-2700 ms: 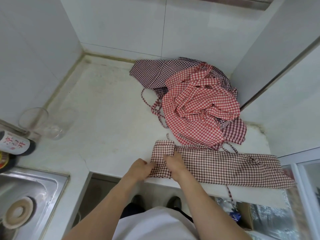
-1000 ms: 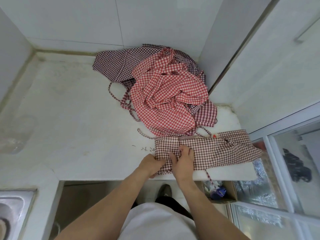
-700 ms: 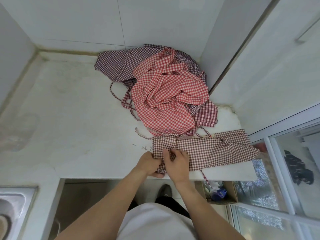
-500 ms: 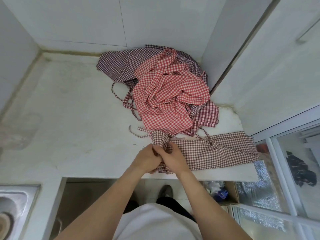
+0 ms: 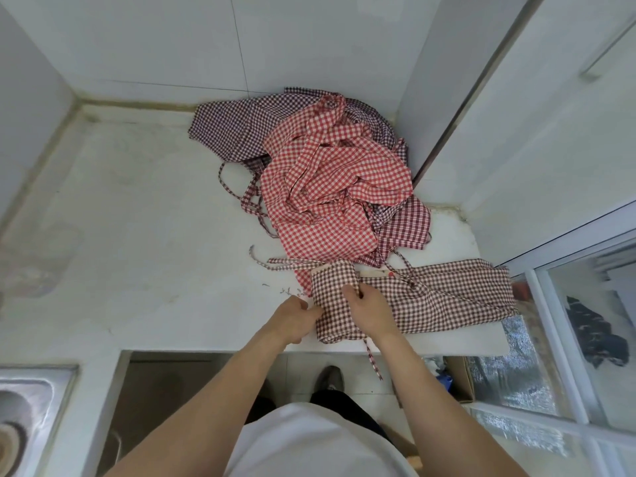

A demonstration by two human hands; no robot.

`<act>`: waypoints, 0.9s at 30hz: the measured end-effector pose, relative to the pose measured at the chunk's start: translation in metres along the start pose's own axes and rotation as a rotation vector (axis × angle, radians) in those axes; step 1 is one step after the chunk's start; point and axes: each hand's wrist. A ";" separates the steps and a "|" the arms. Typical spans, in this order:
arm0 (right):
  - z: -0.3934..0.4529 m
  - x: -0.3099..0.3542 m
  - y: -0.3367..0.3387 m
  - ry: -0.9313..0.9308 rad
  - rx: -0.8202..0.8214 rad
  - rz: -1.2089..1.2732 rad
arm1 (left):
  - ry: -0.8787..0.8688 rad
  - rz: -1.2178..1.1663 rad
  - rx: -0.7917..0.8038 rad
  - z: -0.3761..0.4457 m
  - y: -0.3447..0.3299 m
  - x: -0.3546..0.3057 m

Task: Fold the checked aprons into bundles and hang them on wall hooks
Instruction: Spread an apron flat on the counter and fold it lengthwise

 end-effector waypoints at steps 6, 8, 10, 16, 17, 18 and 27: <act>0.003 -0.033 -0.001 0.019 -0.364 -0.295 | -0.003 -0.085 0.036 0.011 -0.018 0.000; -0.001 -0.038 -0.006 0.041 -0.414 -0.306 | 0.009 -0.126 0.051 0.014 -0.023 0.000; -0.001 -0.044 -0.011 0.066 -0.450 -0.330 | 0.019 -0.196 0.062 0.016 -0.029 -0.001; 0.001 -0.042 -0.005 0.110 -0.340 -0.086 | -0.020 -0.316 0.003 0.024 -0.042 0.003; 0.000 -0.042 -0.002 0.106 -0.264 -0.040 | -0.021 -0.390 -0.015 0.024 -0.044 0.002; -0.001 -0.040 0.001 0.099 -0.169 0.002 | -0.015 -0.464 -0.041 0.024 -0.044 0.002; 0.011 -0.079 0.036 0.561 -0.064 -0.786 | 0.024 -0.647 0.057 0.026 -0.010 0.014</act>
Point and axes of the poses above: each hand's wrist, its own z-axis towards the middle knuckle, its own y-axis out of the back of the hand, x = y × z, and after that the axes turned 3 degrees about x, right-handed
